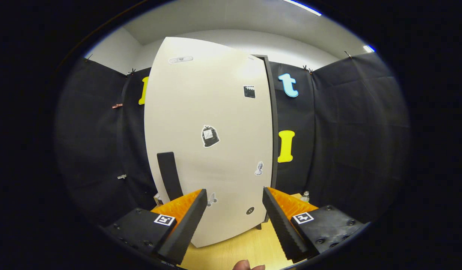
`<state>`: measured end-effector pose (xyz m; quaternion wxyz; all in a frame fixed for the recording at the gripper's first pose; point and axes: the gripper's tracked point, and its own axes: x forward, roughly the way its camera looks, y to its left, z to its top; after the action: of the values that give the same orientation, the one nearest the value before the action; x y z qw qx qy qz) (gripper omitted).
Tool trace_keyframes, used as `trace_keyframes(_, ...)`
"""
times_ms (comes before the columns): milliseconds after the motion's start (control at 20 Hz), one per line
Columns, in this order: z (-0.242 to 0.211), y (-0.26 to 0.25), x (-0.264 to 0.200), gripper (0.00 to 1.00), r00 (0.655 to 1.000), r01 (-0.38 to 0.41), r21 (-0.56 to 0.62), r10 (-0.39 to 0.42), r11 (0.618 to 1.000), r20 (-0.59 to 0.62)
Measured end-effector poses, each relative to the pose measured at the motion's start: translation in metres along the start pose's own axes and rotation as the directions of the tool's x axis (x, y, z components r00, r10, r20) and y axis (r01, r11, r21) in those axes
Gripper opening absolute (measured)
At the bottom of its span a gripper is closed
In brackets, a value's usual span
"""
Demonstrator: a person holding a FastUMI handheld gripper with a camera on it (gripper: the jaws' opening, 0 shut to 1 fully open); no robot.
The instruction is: Open the shoe cabinet door, grab the shoes and put them into the shoe cabinet, then close the shoe cabinet door.
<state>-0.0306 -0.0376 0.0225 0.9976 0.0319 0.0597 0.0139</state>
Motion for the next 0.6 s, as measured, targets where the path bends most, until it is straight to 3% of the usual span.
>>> trace_keyframes(600,-0.009,-0.030,0.005,0.98,0.998,0.066,-0.009,-0.066,0.998,-0.016)
